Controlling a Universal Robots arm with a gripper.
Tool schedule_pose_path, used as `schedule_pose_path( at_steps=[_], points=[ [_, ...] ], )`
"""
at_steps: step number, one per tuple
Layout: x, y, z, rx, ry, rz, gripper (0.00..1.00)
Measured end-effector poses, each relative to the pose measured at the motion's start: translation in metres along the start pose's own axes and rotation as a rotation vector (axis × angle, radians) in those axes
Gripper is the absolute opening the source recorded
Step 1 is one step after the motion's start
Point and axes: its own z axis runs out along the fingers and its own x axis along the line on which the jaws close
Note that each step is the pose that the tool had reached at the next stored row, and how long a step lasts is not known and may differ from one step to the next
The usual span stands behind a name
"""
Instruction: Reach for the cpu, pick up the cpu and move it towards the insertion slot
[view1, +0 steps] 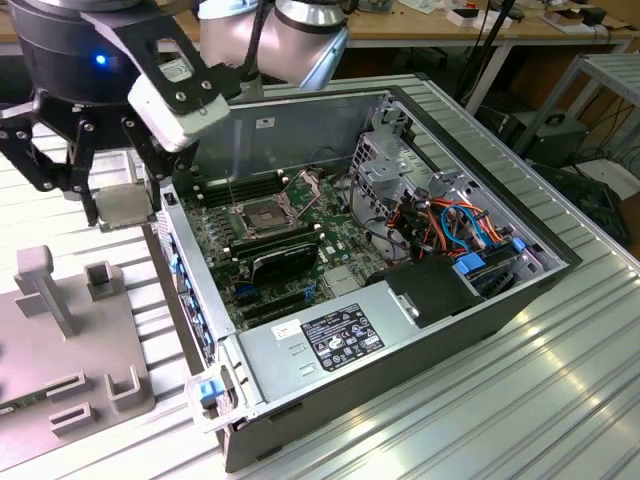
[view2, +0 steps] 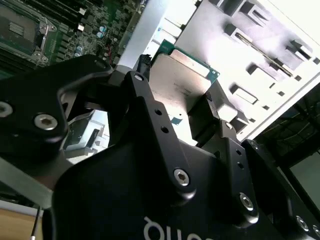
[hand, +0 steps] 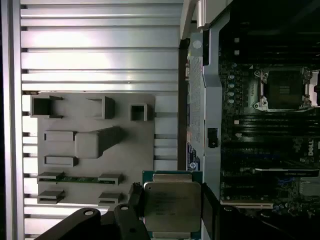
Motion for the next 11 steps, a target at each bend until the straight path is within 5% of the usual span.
schedule_pose_path(
  at_steps=[1,11],
  points=[
    [-0.0117,-0.0001,0.0004,0.0002,-0.0001,0.000,0.55],
    [-0.0419,-0.0004,0.0015,0.0005,-0.0001,0.000,0.55]
  ],
)
